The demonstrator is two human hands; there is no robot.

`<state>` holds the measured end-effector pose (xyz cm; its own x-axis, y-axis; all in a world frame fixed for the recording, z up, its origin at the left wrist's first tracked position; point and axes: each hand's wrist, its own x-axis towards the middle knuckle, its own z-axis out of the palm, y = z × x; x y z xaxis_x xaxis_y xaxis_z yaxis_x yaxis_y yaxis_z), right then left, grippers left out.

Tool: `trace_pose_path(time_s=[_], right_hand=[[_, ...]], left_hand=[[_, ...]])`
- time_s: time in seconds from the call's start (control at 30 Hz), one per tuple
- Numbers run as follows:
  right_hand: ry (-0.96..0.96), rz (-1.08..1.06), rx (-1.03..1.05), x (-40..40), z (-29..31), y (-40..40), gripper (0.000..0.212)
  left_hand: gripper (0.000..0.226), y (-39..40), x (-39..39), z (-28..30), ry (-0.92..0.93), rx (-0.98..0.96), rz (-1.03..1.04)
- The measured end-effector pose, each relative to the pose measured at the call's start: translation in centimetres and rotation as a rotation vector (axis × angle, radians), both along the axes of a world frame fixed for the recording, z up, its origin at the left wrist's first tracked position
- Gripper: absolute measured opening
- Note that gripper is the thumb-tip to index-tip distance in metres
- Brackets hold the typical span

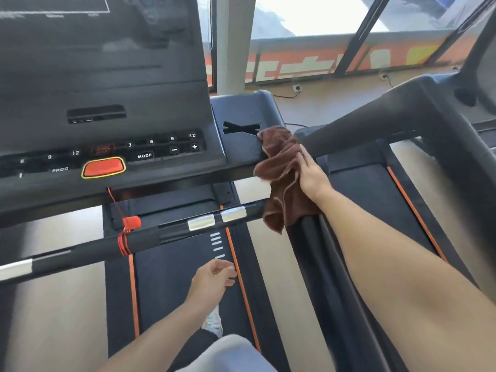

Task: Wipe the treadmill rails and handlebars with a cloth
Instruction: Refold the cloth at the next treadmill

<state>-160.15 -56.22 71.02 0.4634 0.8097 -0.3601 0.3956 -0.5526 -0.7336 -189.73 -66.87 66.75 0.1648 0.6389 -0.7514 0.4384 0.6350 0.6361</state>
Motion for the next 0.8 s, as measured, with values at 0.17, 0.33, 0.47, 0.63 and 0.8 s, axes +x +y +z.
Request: trace_pose_path(time_s=[0.17, 0.33, 0.47, 0.63, 0.8], right_hand=[[0.209, -0.194, -0.084, 0.2, -0.2, -5.4, 0.057], [0.154, -0.035, -0.064, -0.4, -0.3, -15.2, 0.062], [0.077, 0.054, -0.052, -1.6, 0.2, -22.9, 0.082], [-0.035, 0.082, -0.093, -2.5, -0.3, -32.5, 0.099], [-0.19, 0.159, -0.083, -3.7, -0.4, -41.1, 0.103]], left_hand=[[0.012, -0.5, 0.7, 1.3, -0.053, 0.07, -0.02], [0.021, -3.1, 3.7, 3.2, -0.134, 0.214, -0.132], [0.022, -7.9, 5.9, 4.3, -0.179, 0.266, -0.177], [0.028, -16.0, 7.1, 3.3, -0.174, 0.211, -0.271], [0.034, -22.3, 8.6, 2.5, -0.171, 0.151, -0.313]])
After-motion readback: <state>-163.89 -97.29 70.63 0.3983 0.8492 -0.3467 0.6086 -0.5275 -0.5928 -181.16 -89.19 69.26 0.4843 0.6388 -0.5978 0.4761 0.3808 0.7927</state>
